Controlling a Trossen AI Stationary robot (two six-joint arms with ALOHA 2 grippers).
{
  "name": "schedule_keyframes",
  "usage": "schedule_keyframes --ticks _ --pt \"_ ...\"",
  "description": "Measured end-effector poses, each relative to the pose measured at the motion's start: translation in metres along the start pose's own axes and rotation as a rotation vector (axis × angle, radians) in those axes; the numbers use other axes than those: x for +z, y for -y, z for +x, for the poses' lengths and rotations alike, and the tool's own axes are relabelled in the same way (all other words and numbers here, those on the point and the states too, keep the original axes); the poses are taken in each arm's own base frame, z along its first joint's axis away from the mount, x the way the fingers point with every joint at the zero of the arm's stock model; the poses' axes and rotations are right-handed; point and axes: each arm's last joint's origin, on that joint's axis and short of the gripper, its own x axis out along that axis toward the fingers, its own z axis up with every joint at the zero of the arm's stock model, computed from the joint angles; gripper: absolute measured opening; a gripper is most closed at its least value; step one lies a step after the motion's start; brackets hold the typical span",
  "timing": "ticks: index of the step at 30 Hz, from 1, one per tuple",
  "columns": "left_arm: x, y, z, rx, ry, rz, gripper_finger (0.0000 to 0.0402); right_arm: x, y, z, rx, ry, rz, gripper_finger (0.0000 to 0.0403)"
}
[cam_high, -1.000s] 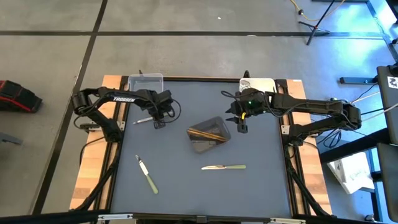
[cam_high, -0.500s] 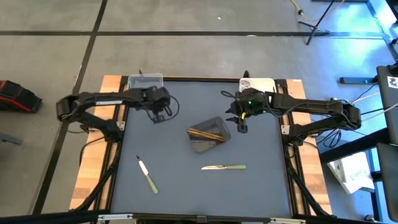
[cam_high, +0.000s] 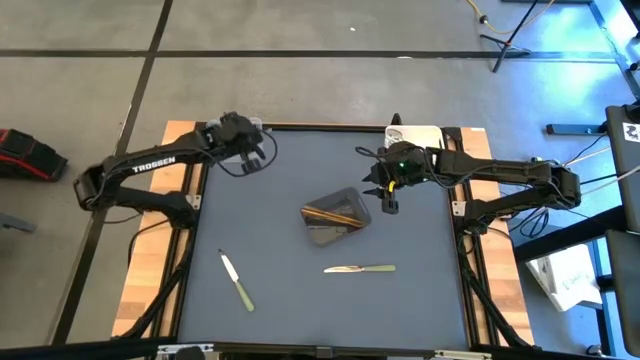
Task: Sort silverware by color (type)
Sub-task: Put the green table knife into the transparent bin
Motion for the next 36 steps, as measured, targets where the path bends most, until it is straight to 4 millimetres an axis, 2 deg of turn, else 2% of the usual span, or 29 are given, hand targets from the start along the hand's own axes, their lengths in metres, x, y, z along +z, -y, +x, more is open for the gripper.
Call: schedule_keyframes --ticks 5,10,15,23,30,36 --pt "0.001 -0.018 0.006 0.045 0.039 -0.03 0.0027 0.0 0.0 0.0 0.0 0.0 -0.001 0.0154" --pt "-0.014 -0.035 0.017 0.077 -0.008 -0.082 0.0028 0.0 0.0 0.0 0.0 -0.001 -0.001 0.0154" --pt "-0.032 -0.038 0.032 0.053 -0.005 -0.126 0.0028 0.0 0.0 0.0 0.0 0.0 -0.001 0.0154" --pt "-0.045 -0.037 0.036 0.037 -0.093 -0.224 0.0045 0.0 0.0 0.0 -0.001 0.003 0.003 0.0154" --pt "-0.039 -0.038 0.031 0.053 -0.095 -0.25 0.01 0.001 0.0 0.0 0.0 0.009 -0.005 0.0154" --pt "-0.013 -0.034 0.004 -0.032 0.035 -0.253 0.0109 0.0 0.0 0.001 0.006 0.007 0.002 0.0154"
